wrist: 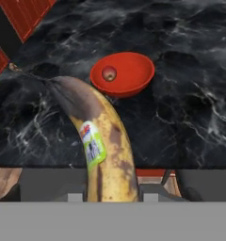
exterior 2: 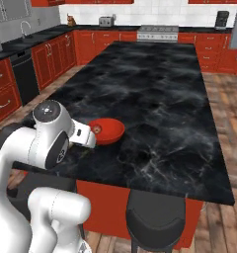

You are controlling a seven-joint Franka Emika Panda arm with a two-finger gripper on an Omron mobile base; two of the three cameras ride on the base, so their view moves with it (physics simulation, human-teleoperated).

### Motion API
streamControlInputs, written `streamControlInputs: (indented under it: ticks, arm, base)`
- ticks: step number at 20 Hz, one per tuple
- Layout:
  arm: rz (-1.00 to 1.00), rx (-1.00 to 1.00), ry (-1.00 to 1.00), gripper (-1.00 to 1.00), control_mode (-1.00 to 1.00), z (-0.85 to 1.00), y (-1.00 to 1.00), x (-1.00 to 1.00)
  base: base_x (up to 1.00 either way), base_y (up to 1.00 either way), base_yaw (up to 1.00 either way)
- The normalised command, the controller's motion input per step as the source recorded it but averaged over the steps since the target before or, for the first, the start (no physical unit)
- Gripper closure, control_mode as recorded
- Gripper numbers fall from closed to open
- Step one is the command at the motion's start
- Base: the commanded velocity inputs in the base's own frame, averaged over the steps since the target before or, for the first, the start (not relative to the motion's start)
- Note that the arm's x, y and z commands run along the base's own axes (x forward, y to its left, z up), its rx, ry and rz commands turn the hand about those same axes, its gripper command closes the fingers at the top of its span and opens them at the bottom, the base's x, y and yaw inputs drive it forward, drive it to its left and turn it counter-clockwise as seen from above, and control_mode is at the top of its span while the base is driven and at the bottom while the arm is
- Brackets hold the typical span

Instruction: Retrieve the apple and banana from the fridge and place them into the bowl on the dining table.

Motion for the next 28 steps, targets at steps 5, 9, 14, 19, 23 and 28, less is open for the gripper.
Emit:
streamControlInputs:
  ticks: [5, 9, 14, 19, 23, 28]
  arm:
    - [0.0, 0.0, 0.0, 1.0, 1.0, 0.0, 0.0, 0.0]
    - [0.0, 0.0, 0.0, 1.0, 1.0, 0.0, 0.0, 0.0]
    - [0.0, 0.0, 0.0, 1.0, -1.0, -0.04, -0.01, 0.21]
    - [0.02, 0.06, 0.07, 1.0, -1.0, -0.09, -0.27, 0.92]
    - [0.04, 0.05, 0.14, 1.0, -1.0, -0.04, -0.2, 0.83]
    - [0.01, 0.01, 0.19, 1.0, -1.0, -0.06, -0.04, 0.68]
  base:
    - [0.52, -0.16, 0.25]
    - [0.1, 0.0, 0.0]
    - [0.11, 0.0, 0.0]
    - [0.0, 0.0, 0.0]
    - [0.0, 0.0, 0.0]
    - [0.0, 0.0, 0.0]
